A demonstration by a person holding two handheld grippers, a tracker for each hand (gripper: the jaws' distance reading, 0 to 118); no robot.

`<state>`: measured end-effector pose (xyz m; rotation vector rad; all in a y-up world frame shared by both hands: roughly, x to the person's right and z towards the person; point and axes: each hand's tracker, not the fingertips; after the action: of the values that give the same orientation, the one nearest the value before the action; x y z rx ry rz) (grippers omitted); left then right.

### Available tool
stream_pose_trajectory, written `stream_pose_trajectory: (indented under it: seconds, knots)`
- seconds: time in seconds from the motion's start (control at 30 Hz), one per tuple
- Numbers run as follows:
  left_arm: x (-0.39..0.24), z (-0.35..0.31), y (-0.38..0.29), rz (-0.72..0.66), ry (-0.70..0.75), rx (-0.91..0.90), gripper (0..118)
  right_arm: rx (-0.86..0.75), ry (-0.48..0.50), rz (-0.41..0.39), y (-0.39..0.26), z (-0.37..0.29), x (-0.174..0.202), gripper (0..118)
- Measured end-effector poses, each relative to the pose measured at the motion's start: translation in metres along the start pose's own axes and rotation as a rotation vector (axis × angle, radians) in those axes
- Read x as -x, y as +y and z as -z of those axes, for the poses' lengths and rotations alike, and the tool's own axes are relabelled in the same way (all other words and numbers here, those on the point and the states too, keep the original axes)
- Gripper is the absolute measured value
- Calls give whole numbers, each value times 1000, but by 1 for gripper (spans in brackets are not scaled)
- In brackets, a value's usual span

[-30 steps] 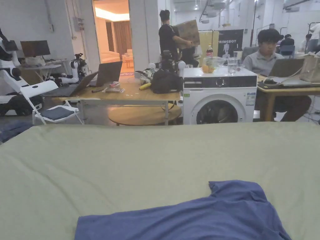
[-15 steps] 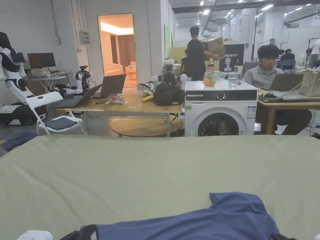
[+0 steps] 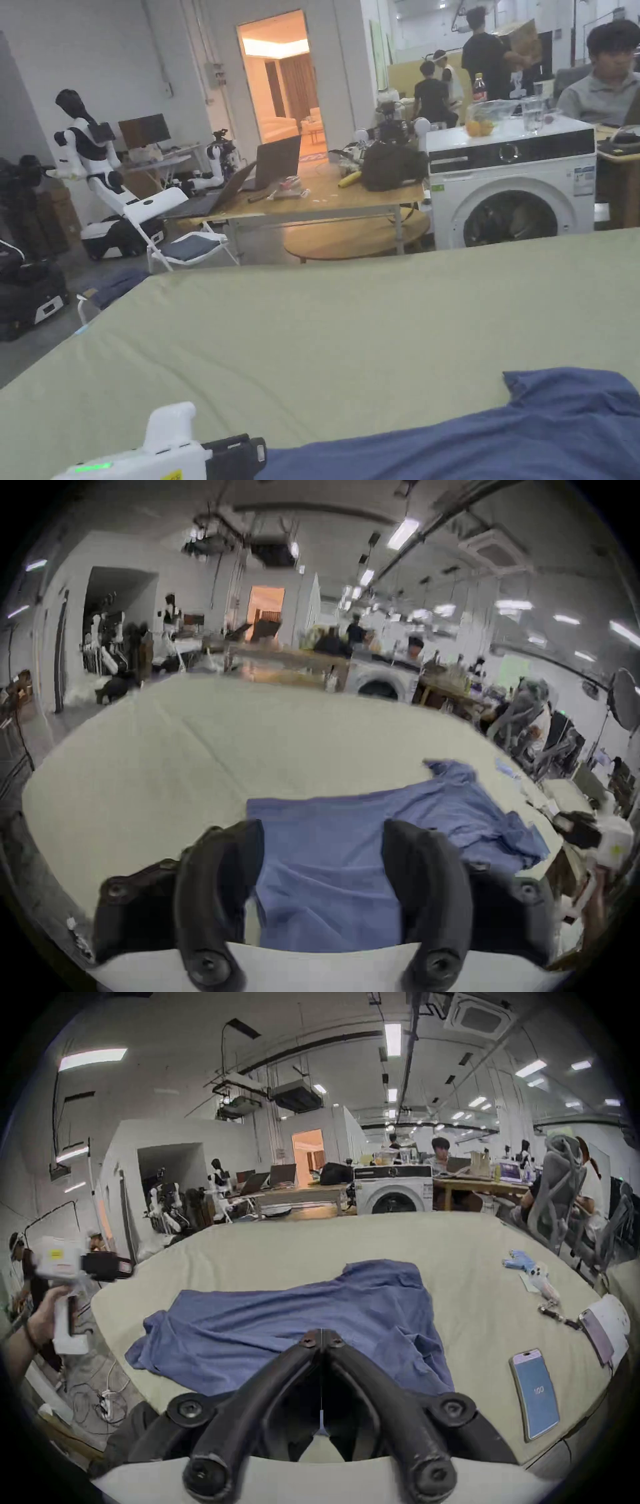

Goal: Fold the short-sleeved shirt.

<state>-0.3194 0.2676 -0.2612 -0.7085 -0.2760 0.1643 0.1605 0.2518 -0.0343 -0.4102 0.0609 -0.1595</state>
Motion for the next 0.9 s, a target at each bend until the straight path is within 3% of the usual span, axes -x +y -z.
stream_pose_trajectory:
  seconds: [0.23,0.27,0.3,0.33,0.47,0.67,0.73,0.8,0.83,0.9]
  knots:
    - [35,133,23,-113,164,272,65,79,-74,-13,-8,0,-27,0]
    - [38,143,22,-137,134,293,59,83,-83,-9,-8,0,-32,0]
    - [38,152,20,-157,128,309,31,94,-85,1,-6,2,-39,0]
    - [32,159,17,-125,187,344,14,107,-89,10,-4,5,-46,0]
    - [10,164,20,55,228,356,2,121,-101,-14,24,31,-69,0]
    - [17,171,26,22,226,412,2,320,-127,-5,103,157,-120,2]
    - [19,171,27,17,218,421,2,463,-178,39,106,212,-147,13]
    - [16,165,26,-3,206,426,2,599,-203,150,97,254,-165,36]
    - [17,164,26,-7,199,427,2,606,-202,164,91,267,-169,45]
    - [18,160,25,-19,189,424,2,588,-208,161,80,279,-172,47]
